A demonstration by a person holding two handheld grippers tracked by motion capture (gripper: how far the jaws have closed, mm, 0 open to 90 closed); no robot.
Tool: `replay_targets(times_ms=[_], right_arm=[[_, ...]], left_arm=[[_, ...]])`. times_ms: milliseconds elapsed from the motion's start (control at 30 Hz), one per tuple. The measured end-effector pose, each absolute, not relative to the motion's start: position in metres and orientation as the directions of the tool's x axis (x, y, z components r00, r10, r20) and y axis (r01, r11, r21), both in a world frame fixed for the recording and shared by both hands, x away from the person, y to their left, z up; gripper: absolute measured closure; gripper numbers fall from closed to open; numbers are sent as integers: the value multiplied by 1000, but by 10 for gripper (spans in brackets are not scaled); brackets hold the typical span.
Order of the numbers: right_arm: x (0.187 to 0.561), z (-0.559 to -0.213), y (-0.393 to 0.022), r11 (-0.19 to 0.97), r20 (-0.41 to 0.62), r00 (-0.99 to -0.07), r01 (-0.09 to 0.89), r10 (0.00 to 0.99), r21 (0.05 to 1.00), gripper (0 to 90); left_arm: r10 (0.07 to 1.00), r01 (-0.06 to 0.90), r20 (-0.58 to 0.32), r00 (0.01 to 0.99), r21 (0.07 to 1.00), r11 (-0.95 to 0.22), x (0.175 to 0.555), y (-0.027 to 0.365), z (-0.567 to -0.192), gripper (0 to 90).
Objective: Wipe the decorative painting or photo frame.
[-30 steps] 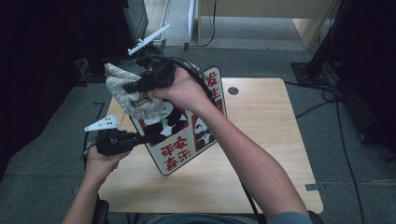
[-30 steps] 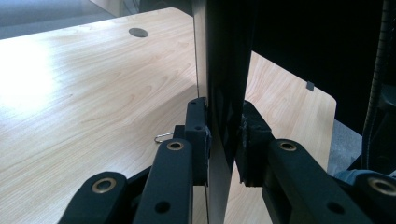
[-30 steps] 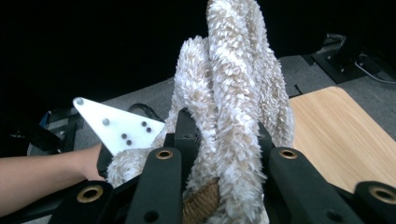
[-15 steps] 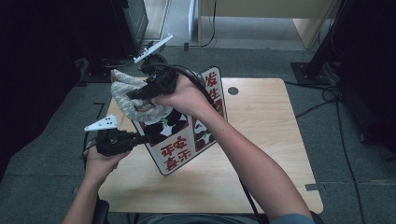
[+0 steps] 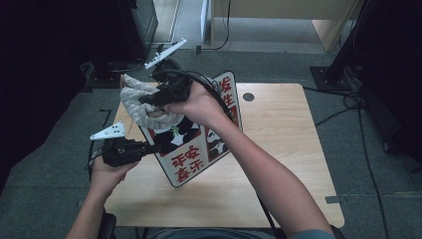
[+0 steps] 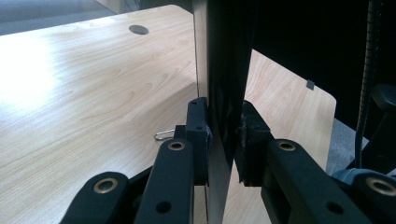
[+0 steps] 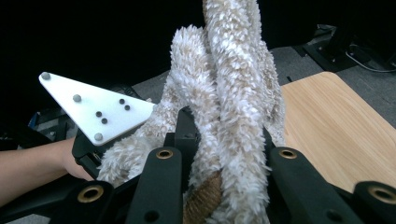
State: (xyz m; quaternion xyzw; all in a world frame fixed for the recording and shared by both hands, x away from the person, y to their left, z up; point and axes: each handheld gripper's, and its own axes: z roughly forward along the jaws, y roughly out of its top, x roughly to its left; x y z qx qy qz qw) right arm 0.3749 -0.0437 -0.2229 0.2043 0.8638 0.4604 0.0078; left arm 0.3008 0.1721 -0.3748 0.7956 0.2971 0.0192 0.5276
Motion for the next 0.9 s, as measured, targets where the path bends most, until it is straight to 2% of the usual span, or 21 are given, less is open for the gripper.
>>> replay_targets(times_ms=[467, 900], right_arm=[[383, -225, -55, 457, 213, -902, 380, 375, 804, 742], [390, -225, -69, 451, 206, -895, 385, 396, 805, 742]], left_arm=[[495, 451, -282, 822, 852, -264, 301, 172, -375, 785], [496, 453, -282, 821, 851, -266, 301, 171, -374, 785]])
